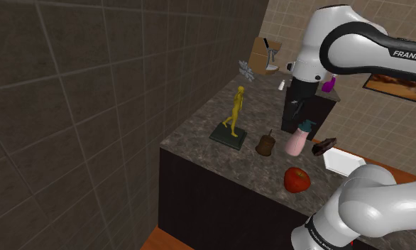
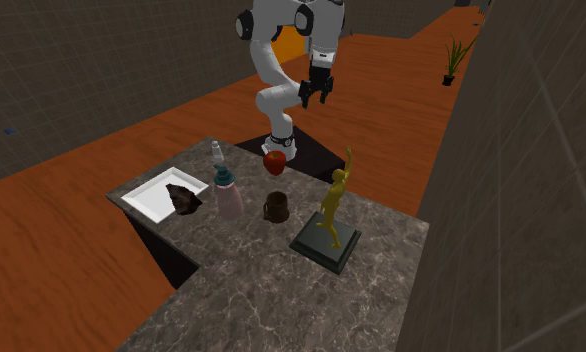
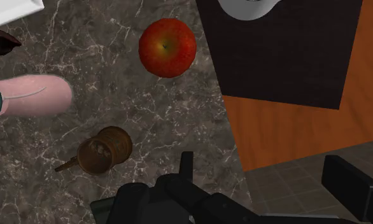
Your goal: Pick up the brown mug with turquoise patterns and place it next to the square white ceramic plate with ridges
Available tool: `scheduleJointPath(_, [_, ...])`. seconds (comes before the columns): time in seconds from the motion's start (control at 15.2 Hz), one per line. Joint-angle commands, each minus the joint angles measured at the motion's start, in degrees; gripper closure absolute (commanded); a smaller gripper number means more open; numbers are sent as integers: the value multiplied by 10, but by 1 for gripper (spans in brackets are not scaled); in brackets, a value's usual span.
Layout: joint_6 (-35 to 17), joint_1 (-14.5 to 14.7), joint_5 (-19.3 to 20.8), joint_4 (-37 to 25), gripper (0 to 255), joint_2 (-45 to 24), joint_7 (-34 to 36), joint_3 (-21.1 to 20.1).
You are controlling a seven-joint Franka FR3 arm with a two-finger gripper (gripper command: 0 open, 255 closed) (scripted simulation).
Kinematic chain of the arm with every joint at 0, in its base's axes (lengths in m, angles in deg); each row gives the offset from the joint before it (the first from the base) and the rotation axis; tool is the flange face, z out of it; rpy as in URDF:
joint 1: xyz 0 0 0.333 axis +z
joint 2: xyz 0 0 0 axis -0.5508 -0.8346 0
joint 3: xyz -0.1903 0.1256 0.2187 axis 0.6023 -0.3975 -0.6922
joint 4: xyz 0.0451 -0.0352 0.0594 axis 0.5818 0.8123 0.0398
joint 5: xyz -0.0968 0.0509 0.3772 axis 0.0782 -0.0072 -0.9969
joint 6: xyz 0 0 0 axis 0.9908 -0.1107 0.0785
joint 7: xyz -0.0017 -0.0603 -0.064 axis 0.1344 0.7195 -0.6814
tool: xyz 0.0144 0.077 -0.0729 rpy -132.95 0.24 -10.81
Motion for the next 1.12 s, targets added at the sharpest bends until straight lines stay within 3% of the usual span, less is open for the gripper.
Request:
scheduleJointPath(0.0, [0,0,0,0,0,0,0,0])
scheduleJointPath(0.53, [-144,-27,51,65,0,-70,-69,74])
scheduleJointPath(1.06, [-296,-49,83,76,0,-201,-137,149])
